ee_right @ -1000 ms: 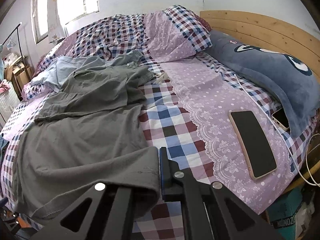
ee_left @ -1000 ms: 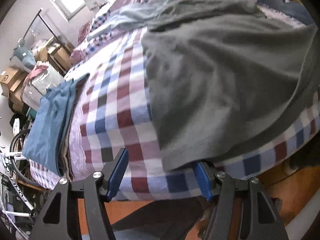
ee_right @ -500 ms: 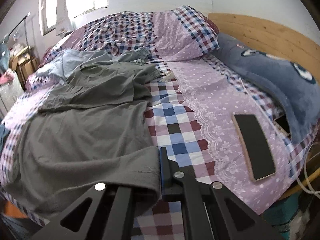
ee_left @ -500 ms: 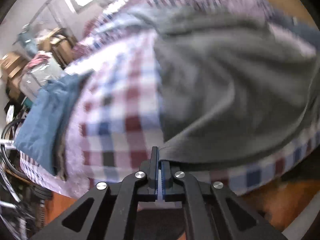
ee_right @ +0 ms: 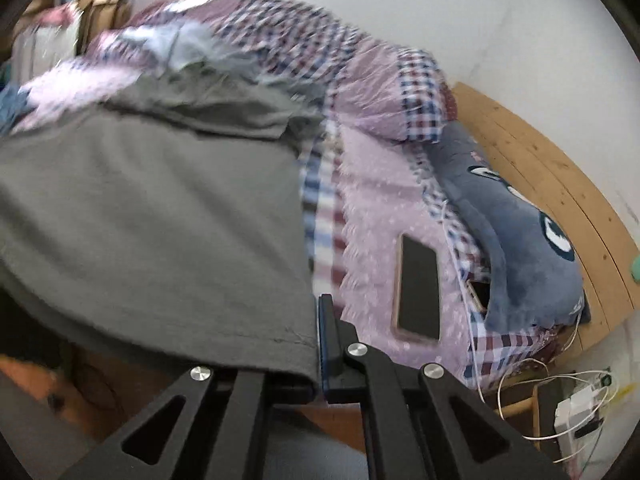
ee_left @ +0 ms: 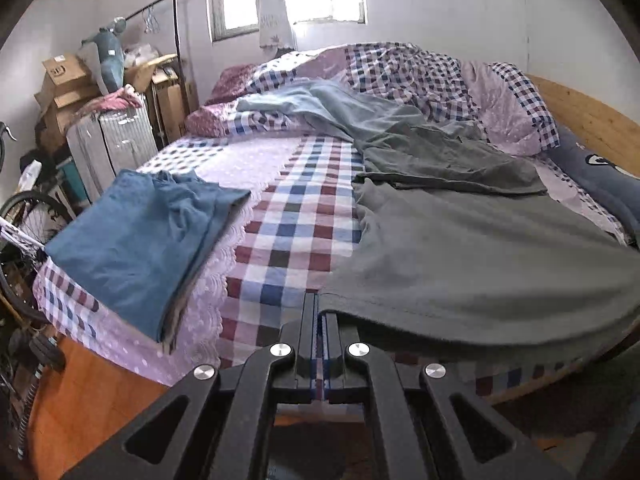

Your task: Fold clothes

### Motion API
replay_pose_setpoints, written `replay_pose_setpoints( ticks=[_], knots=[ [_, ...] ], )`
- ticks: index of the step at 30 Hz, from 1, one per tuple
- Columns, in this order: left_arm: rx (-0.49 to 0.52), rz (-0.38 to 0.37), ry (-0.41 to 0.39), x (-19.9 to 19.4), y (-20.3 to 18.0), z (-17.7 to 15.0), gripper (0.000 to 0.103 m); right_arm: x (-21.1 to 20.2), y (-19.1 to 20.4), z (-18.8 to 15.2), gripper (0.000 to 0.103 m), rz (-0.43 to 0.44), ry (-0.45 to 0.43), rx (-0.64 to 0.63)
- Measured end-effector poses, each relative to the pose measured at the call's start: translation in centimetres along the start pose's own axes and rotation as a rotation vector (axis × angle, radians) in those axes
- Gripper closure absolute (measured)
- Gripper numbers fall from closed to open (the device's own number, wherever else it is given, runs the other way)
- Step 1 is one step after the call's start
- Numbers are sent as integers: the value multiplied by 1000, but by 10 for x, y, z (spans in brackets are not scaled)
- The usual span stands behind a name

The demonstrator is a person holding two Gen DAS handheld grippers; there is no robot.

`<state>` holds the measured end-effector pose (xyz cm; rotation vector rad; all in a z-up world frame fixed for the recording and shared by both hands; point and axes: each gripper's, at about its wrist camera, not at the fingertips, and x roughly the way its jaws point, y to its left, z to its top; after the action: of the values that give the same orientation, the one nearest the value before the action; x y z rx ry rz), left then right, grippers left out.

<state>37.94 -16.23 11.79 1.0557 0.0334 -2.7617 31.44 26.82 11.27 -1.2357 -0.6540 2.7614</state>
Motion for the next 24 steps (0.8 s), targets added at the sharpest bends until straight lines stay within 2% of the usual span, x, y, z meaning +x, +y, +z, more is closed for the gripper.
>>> replay_pose_setpoints(
  ticks=[6,9,10,13,19,20,21,22,24],
  knots=[
    [22,-62,78,1,-12,-6,103,-1,5,-18,100,94,84,6],
    [61,-80,81,-7,-19,-7,103,2,4,-27,97,126,121,27],
    [75,-81,86,-10,-21,-7,103,4,3,-30,91,134,132,36],
    [75,-92,83,-15,-19,-6,103,6,-5,-38,82,167,150,86],
    [57,-110,73,-19,-13,-2,103,4,-17,-51,82,212,150,164],
    [53,-115,70,-19,-13,-2,103,4,-16,-53,82,218,150,168],
    [52,-119,68,-19,-13,-1,103,4,-15,-54,87,222,144,170],
    [53,-123,67,-20,-14,-1,103,3,-13,-55,101,227,139,171],
    [48,-134,66,-19,-15,0,103,2,-9,-53,103,228,118,169]
  ],
)
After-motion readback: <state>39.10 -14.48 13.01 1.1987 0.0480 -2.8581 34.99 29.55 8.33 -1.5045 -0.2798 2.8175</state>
